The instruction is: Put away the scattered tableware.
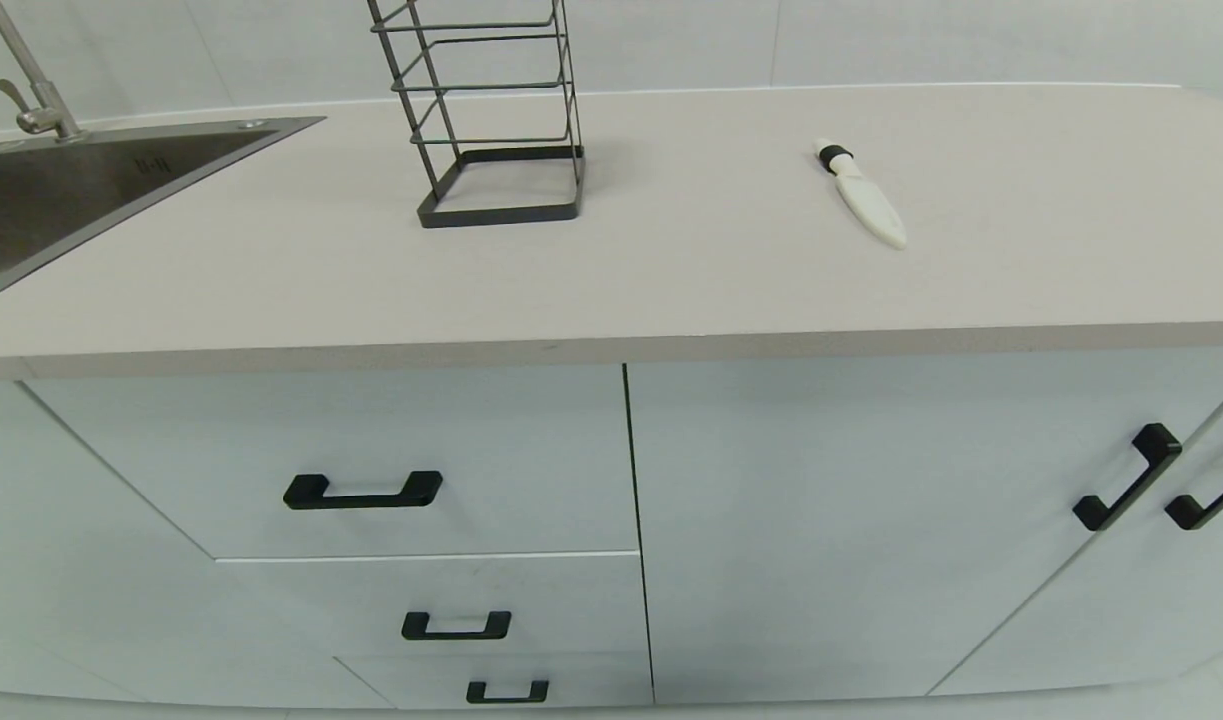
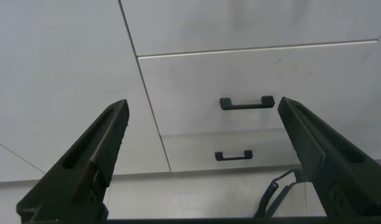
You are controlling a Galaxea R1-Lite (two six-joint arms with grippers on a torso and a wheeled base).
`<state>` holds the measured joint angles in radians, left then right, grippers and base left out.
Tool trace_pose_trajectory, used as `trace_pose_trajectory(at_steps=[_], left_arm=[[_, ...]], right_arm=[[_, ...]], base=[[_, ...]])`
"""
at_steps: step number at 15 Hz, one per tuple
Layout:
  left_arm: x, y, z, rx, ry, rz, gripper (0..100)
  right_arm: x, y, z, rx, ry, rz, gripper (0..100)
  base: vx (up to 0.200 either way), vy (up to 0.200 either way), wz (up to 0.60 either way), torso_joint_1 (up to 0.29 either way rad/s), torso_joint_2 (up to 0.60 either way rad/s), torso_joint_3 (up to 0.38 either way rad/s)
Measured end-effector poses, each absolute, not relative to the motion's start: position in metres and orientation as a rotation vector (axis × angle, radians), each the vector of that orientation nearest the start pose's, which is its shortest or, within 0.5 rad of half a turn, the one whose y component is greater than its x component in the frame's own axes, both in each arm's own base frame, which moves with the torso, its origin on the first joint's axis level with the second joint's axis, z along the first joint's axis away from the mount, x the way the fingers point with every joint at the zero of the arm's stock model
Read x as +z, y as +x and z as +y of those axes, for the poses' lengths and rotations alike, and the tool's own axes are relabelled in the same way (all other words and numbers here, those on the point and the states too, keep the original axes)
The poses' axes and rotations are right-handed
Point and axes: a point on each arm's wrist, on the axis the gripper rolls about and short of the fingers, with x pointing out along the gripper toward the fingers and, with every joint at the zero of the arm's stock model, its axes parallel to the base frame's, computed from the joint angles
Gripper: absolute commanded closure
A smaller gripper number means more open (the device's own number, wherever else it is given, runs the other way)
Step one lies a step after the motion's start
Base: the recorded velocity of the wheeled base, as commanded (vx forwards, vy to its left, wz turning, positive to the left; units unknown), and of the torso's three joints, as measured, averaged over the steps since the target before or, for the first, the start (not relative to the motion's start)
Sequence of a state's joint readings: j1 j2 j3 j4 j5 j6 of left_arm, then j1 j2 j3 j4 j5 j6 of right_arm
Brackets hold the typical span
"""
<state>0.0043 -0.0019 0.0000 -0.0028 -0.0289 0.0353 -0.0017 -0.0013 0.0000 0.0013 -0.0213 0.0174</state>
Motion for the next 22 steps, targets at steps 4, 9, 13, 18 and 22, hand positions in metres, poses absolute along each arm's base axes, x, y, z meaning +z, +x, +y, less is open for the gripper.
trace_pose_trajectory(at_steps=[4,9,13,18,22], left_arm=[[0.0756,-0.023,-0.0008,-0.025,0.035,-0.004,0],[0.0756,-0.023,-0.0007,-0.025,0.036,-0.004,0],[0.0758,-0.023,-0.0007,-0.023,0.034,-0.005,0],[0.0756,-0.0229,-0.0007,-0.023,0.035,-0.004,0],[0.0757,-0.0229,-0.0007,-0.023,0.034,-0.004,0]], right_arm=[[0.0753,-0.0229,-0.0004,-0.023,0.018,0.0,0],[0.0753,-0.0229,-0.0004,-0.023,0.018,0.0,0],[0.0753,-0.0229,-0.0004,-0.023,0.019,0.0,0],[0.0753,-0.0229,-0.0004,-0.023,0.016,0.0,0],[0.0753,-0.0229,-0.0004,-0.023,0.016,0.0,0]], base=[[0.0,0.0,0.0,0.016,-0.02,-0.007],[0.0,0.0,0.0,0.212,-0.14,-0.11],[0.0,0.0,0.0,0.225,-0.63,-0.209],[0.0,0.0,0.0,0.183,-0.5,-0.217],[0.0,0.0,0.0,0.286,-0.49,-0.226]])
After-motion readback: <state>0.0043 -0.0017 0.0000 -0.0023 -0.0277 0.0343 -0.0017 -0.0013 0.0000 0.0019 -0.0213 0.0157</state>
